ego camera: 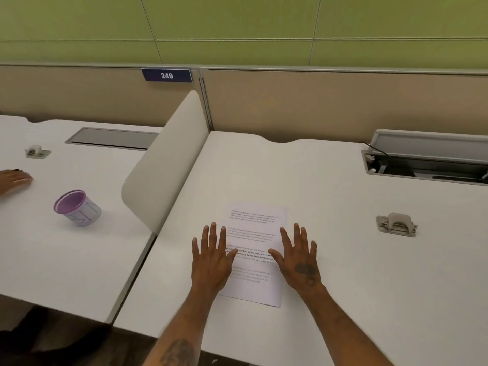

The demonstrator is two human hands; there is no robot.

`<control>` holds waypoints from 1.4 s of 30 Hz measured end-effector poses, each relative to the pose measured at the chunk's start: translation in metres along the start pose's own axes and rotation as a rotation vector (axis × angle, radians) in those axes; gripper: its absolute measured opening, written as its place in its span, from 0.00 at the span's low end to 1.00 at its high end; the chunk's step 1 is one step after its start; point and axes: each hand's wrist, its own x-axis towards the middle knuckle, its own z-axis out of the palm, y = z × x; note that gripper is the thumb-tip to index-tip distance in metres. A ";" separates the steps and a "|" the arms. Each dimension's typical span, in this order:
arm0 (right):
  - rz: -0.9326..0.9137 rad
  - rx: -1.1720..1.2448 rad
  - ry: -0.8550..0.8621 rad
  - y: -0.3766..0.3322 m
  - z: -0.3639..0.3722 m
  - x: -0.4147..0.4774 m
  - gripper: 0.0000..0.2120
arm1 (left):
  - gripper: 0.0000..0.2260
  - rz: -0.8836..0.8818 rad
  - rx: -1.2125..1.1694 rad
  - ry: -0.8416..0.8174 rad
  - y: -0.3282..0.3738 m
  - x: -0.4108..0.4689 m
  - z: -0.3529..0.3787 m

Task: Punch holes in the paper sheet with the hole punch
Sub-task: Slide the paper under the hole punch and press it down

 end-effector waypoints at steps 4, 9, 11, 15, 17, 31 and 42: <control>0.069 0.072 -0.051 -0.008 0.013 0.003 0.33 | 0.37 -0.103 -0.123 -0.023 -0.008 0.005 0.008; 0.269 0.226 0.000 -0.017 0.019 0.011 0.29 | 0.28 -0.338 -0.252 -0.101 -0.008 0.011 0.019; 0.374 0.357 0.033 -0.023 0.021 0.013 0.26 | 0.25 -0.399 -0.317 -0.106 -0.006 0.015 0.020; 0.556 0.538 0.060 -0.031 0.019 0.021 0.23 | 0.24 -0.473 -0.406 -0.099 -0.002 0.023 0.019; 0.631 0.583 0.054 -0.035 0.016 0.026 0.21 | 0.23 -0.486 -0.417 -0.108 0.000 0.026 0.019; 0.706 0.612 -0.001 -0.040 0.017 0.038 0.11 | 0.14 -0.584 -0.542 -0.238 0.006 0.047 0.012; 0.704 0.618 -0.026 -0.040 0.016 0.040 0.11 | 0.21 -0.590 -0.792 -0.204 -0.005 0.048 0.018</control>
